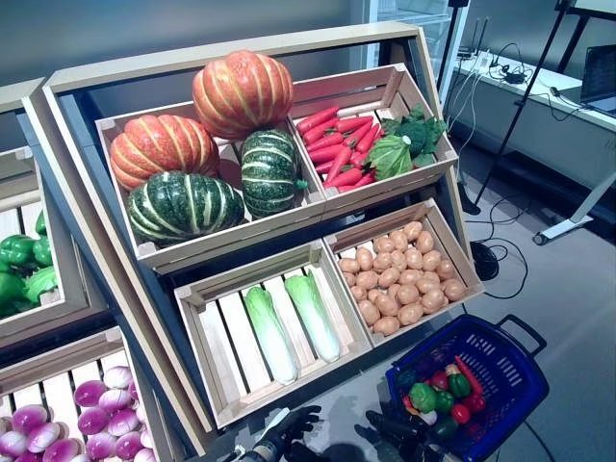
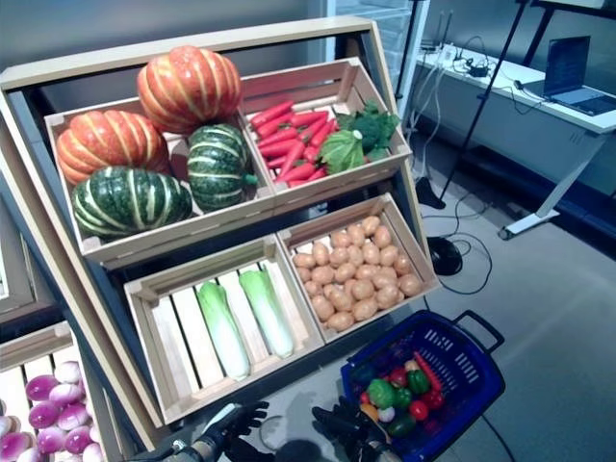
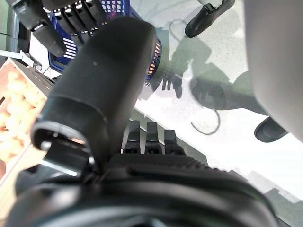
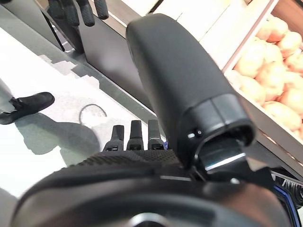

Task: Put vegetables into the basket

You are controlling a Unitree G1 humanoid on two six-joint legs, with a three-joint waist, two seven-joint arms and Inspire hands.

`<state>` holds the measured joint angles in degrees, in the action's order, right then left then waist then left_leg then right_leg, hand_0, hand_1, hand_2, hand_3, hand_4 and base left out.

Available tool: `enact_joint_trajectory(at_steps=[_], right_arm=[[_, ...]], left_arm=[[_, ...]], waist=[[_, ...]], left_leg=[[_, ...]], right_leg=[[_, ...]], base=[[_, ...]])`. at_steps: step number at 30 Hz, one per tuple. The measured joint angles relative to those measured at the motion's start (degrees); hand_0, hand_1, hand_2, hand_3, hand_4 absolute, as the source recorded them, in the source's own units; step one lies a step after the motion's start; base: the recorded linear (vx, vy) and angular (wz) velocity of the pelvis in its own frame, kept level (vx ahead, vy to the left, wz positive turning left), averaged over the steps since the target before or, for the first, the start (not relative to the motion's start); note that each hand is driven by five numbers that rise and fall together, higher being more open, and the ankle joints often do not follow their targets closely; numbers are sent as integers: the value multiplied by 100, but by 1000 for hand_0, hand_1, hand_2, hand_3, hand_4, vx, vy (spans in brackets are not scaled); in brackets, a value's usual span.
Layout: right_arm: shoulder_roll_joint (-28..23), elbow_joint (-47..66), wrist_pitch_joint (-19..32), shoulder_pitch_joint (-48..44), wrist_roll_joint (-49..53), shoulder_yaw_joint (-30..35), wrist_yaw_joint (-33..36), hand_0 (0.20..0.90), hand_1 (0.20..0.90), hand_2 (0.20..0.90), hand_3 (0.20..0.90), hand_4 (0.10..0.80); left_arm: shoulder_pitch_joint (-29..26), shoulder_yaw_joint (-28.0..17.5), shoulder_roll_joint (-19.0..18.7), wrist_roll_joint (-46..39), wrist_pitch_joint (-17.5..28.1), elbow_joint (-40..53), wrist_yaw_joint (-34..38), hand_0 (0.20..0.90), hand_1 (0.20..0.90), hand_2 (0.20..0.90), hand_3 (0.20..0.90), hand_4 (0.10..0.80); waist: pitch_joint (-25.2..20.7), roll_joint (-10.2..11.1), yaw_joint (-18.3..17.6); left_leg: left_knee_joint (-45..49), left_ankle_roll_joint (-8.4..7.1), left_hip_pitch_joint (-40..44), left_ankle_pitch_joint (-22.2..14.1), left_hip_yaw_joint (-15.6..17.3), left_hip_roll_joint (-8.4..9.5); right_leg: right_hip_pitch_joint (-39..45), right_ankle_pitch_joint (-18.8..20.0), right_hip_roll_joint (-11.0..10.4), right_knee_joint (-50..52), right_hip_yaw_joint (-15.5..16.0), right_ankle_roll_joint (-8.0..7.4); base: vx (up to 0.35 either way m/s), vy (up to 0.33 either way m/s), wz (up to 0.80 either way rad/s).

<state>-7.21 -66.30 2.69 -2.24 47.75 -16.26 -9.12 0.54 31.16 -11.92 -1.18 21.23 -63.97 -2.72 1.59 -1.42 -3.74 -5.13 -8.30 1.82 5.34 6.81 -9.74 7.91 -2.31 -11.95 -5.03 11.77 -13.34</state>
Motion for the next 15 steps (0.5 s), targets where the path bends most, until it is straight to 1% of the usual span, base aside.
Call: enact_joint_trajectory(at_steps=[6,11,15], right_arm=[[-15,-22,-59,-26,18,-28,-13,900,900,900,900,800],[-34,-34,-120,-36,49,-33,-46,900,900,900,900,800],[-34,-33,-142,-39,54,-36,-46,900,900,900,900,800]], left_arm=[[-9,-2,0,26,-11,-9,-7,900,900,900,900,800],[-39,6,-2,38,-12,-9,-355,900,900,900,900,800],[-82,127,8,38,-35,-9,-506,900,900,900,900,800]], waist=[[1,-3,1],[-1,-6,3],[-5,-9,3]], left_leg=[[0,0,3,0,-1,0],[1,-1,25,2,-14,0],[1,-1,56,3,-20,0]], right_leg=[[7,0,0,0,0,0],[37,0,2,0,2,-1],[70,0,4,0,5,0]], base=[[0,0,0],[-6,-1,0],[0,0,0]])
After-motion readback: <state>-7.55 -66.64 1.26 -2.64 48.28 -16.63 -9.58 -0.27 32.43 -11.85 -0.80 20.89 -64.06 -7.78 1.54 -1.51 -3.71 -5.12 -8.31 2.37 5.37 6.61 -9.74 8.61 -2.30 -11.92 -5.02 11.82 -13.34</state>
